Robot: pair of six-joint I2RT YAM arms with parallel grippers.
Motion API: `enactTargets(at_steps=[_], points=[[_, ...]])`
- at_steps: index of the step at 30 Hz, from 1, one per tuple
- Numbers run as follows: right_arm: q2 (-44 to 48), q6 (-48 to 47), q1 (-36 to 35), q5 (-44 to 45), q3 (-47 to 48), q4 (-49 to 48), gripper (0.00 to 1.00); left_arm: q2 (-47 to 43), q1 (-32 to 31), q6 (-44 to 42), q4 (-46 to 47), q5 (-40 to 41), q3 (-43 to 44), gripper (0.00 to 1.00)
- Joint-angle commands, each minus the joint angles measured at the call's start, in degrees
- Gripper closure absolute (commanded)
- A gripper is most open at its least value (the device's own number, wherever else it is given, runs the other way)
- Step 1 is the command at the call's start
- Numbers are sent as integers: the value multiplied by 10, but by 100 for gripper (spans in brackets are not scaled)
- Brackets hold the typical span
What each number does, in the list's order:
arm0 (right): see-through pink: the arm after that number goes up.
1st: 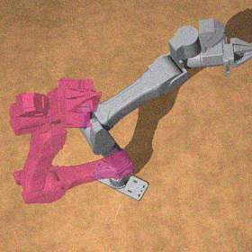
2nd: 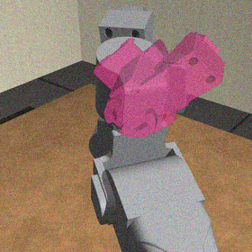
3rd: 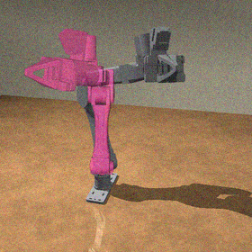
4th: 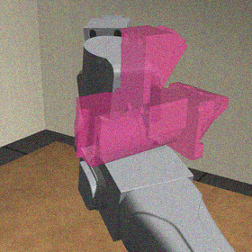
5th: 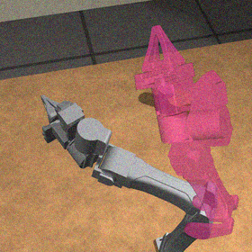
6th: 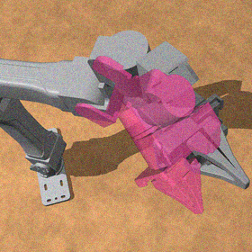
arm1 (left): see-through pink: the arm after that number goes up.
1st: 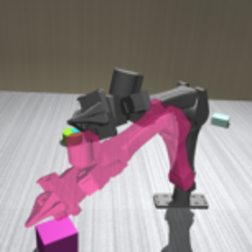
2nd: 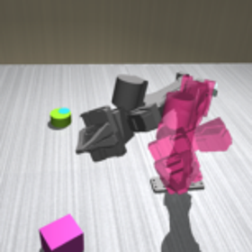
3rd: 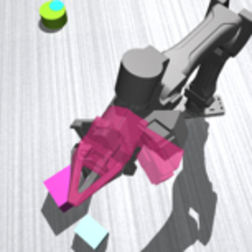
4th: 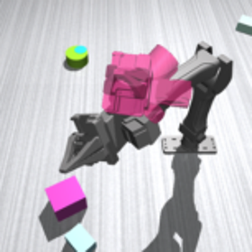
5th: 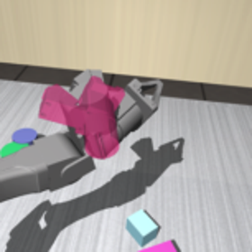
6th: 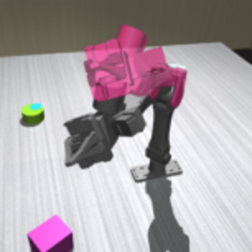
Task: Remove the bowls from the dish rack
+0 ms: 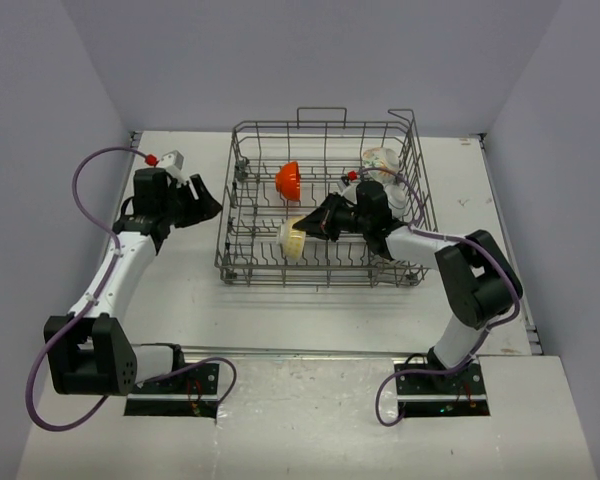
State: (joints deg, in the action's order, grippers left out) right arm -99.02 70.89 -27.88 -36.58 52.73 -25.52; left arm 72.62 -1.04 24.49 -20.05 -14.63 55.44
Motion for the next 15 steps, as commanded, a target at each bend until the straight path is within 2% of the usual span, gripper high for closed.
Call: enactTargets(at_steps=[1, 6, 9, 12, 13, 15], points=[[-7, 21, 9, -17, 20, -120, 100, 2, -2, 8, 45, -40, -12, 32], [-10, 32, 12, -24, 17, -135, 100, 15, -2, 11, 53, -53, -18, 35], [-8, 33, 14, -28, 15, -142, 100, 23, -2, 11, 57, -46, -23, 41], [-5, 36, 18, -34, 12, -147, 100, 28, -2, 13, 57, -40, -24, 53], [-3, 37, 21, -37, 11, -150, 100, 33, -2, 13, 58, -38, -24, 62], [2, 42, 24, -40, 7, -156, 100, 38, -2, 17, 58, -37, -24, 73]])
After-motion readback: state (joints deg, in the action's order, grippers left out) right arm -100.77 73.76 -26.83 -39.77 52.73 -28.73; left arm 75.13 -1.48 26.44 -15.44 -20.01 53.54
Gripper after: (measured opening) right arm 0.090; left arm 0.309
